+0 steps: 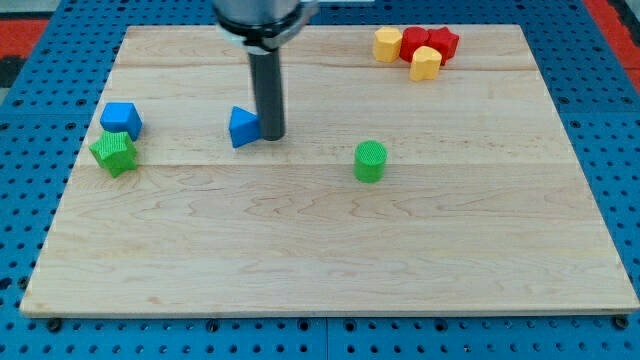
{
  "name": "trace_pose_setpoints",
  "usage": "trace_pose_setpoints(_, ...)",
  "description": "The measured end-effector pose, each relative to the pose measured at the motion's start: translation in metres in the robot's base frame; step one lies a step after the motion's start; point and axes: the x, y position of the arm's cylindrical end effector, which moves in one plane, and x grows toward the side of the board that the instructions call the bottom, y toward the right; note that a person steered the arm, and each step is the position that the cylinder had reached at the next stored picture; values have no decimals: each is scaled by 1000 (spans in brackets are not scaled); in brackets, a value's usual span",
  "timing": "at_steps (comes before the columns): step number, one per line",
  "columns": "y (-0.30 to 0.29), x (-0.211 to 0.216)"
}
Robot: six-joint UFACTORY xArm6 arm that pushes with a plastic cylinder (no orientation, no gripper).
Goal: Place the blue triangle to the top of the blue cube
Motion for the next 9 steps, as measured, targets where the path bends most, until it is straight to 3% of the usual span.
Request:
trace_pose_setpoints(3,-64,0)
trace_pose_setpoints(5,-37,-29)
trace_pose_setpoints(6,-56,-50)
trace_pose_setpoints(8,-155,-73)
trace_pose_setpoints(9,-128,-74)
